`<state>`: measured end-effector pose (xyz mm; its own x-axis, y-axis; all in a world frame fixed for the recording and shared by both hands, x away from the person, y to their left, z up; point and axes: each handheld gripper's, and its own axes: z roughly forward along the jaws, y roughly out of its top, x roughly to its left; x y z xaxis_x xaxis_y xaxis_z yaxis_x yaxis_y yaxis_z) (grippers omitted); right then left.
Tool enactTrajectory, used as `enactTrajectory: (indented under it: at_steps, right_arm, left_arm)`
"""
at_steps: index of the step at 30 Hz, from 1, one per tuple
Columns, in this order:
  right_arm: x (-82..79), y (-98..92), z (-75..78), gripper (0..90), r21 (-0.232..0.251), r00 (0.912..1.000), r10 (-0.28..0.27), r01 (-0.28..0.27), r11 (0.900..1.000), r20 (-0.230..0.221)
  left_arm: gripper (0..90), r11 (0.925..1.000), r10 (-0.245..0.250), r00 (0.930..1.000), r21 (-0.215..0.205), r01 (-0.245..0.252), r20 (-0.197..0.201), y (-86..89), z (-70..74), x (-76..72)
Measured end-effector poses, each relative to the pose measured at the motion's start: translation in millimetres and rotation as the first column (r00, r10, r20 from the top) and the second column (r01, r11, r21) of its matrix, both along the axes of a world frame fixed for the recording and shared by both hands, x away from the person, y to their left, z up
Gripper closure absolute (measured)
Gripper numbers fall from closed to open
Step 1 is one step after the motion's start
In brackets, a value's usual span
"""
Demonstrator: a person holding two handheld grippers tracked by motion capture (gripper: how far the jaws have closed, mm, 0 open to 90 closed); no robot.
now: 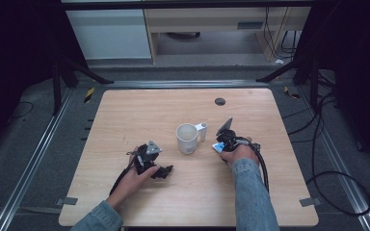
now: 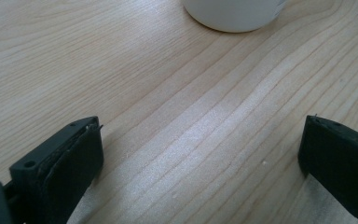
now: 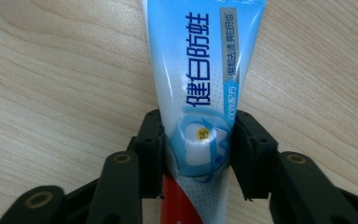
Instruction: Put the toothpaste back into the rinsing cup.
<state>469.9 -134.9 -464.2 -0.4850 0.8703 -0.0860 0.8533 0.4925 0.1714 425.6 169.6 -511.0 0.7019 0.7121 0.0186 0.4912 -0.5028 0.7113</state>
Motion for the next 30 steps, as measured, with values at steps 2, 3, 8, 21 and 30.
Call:
enactTrajectory:
  at_steps: [2,3,8,21,30]
  right_arm:
    - [-0.6,-0.1,2.1,66.0,0.001,0.9999,-0.011,0.011,1.000,-0.004]
    - [-0.6,-1.3,3.5,68.1,0.000,1.0000,-0.007,0.007,1.000,-0.002]
    - [0.0,-1.7,5.0,70.4,0.000,0.9999,-0.009,0.009,1.000,-0.006]
    - [-3.0,-4.3,15.6,73.4,0.038,0.9999,-0.007,0.006,0.999,0.010]
    - [-8.5,-3.5,31.5,73.8,0.046,0.9996,0.001,-0.002,0.999,0.027]
  left_arm:
    - [0.0,1.0000,0.000,1.0000,0.000,0.000,0.000,0.0,0.0,0.0]
    - [0.0,1.0000,0.000,1.0000,0.001,0.000,0.000,-0.1,0.0,0.1]
    - [0.0,1.0000,-0.001,1.0000,0.000,0.001,0.000,-0.1,0.0,0.1]
    - [0.0,1.0000,0.000,1.0000,0.001,0.000,0.000,-0.1,0.1,0.1]
    - [0.0,1.0000,-0.002,1.0000,0.002,0.002,0.002,0.0,0.1,0.3]
